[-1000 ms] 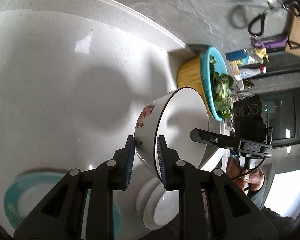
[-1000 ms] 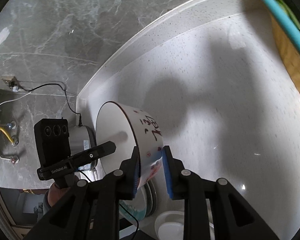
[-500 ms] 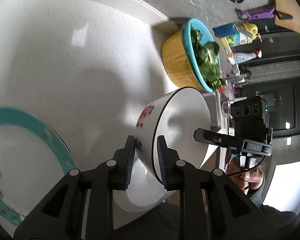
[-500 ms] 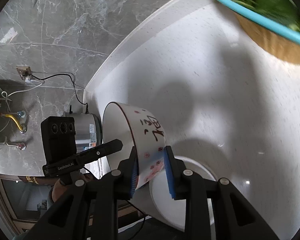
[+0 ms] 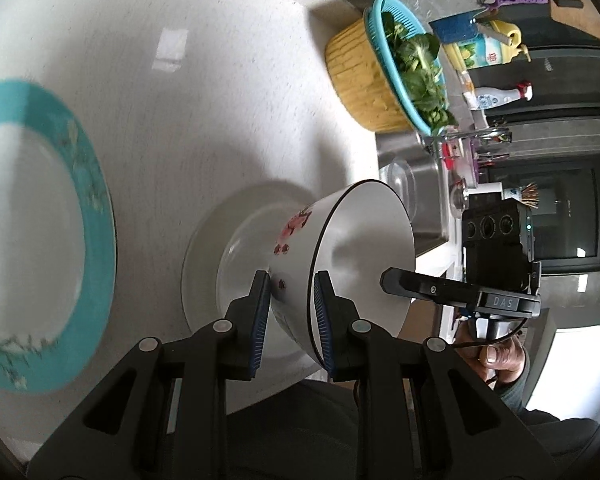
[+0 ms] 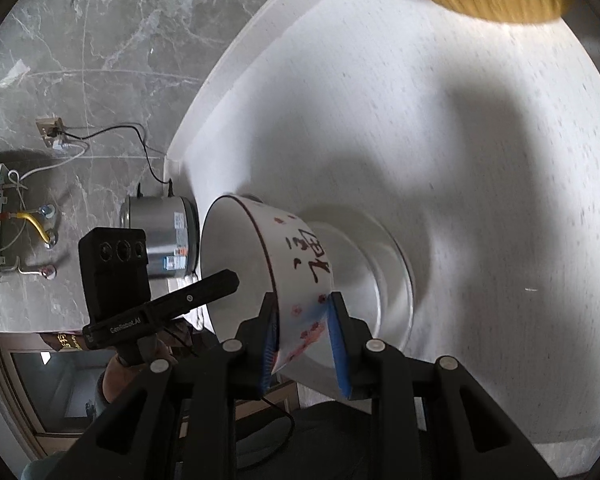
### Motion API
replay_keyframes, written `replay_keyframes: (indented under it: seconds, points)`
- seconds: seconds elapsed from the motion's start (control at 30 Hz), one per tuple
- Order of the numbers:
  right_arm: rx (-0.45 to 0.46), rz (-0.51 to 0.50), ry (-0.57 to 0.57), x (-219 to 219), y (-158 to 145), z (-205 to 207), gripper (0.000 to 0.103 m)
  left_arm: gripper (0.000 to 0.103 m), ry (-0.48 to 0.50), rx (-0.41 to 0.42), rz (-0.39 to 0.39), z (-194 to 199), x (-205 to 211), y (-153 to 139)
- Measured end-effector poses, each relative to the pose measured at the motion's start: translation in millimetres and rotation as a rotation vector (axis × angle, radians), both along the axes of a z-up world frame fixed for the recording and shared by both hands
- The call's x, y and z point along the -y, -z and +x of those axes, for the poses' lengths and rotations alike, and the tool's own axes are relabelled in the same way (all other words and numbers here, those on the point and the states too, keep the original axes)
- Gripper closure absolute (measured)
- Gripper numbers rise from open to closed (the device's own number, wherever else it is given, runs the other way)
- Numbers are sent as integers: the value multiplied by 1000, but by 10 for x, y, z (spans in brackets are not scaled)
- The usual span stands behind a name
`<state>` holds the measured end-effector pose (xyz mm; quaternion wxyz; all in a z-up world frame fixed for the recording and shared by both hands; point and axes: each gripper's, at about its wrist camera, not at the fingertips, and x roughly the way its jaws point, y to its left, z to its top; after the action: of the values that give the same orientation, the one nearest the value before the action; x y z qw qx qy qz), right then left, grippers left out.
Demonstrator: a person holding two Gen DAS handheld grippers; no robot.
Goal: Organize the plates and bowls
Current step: 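Carry the pink-floral bowl over the stack and lower it into the white bowl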
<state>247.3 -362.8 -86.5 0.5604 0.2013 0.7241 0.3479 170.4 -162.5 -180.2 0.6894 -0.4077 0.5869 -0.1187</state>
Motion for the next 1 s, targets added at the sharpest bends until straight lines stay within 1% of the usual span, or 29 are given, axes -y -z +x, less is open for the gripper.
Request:
replay_keyframes:
  seconds: [0.2, 0.4, 0.6, 0.8, 0.9, 1.0]
  points:
    - [-5, -30, -16, 19, 102, -100, 75, 83, -8, -40, -1, -198, 104, 162]
    - [30, -62, -44, -21, 129, -138, 75, 83, -12, -62, 18, -268, 187, 284]
    - [82, -104, -81, -73, 142, -143, 76, 83, -18, -65, 19, -290, 178, 310]
    - [156, -154, -129, -173, 116, -131, 78, 83, -19, -70, 21, -227, 210, 318]
    - [239, -205, -189, -284, 53, -182, 80, 83, -10, -72, 40, -220, 224, 328]
    - [322, -252, -250, -364, 0, -244, 80, 83, -11, -78, 37, -211, 225, 355]
